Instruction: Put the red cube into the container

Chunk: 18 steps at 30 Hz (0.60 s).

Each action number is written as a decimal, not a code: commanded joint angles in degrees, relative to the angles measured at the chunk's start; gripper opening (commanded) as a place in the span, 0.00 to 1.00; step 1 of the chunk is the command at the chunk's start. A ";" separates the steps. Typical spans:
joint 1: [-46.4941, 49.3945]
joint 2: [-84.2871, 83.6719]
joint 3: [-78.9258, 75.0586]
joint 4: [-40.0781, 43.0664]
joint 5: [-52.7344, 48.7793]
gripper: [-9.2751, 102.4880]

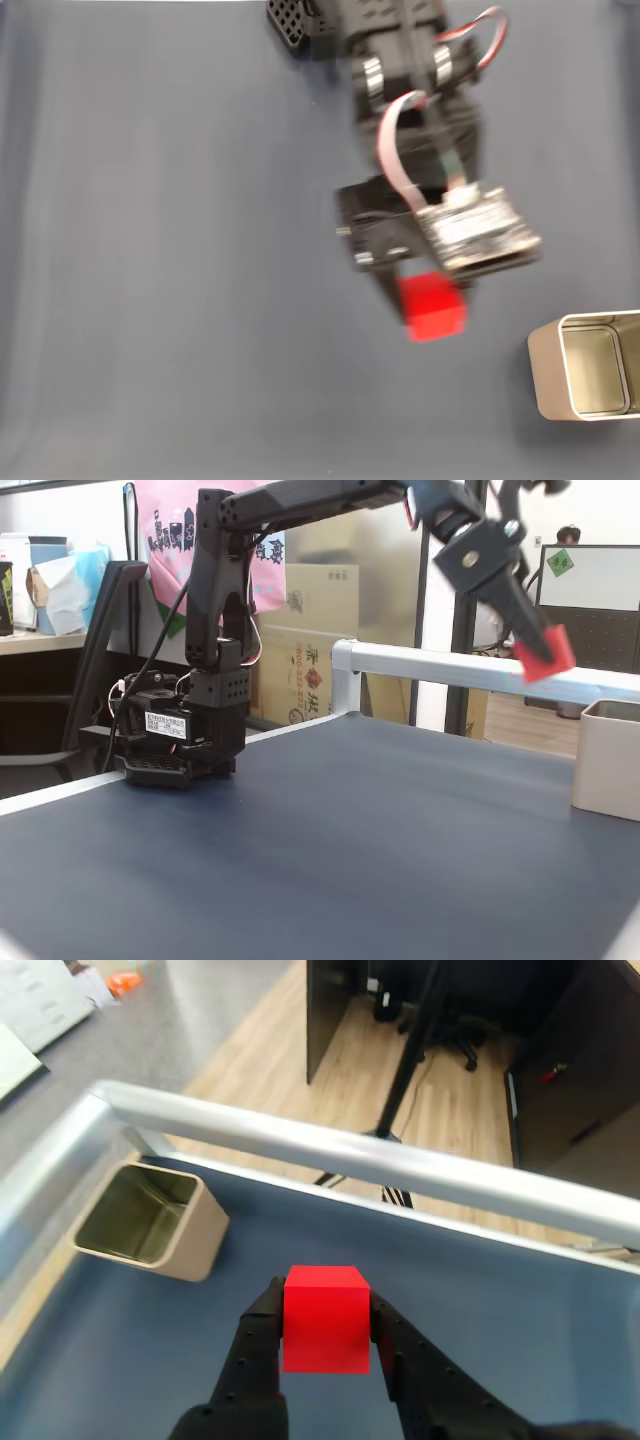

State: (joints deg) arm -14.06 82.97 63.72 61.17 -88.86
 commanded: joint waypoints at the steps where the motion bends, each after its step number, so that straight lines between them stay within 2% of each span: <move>1: -4.48 -2.11 -9.49 0.35 3.52 0.08; 9: -12.57 -14.59 -24.35 0.35 4.92 0.08; 18: -16.79 -28.92 -40.34 0.35 6.15 0.08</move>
State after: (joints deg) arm -29.97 54.49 30.23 61.17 -83.41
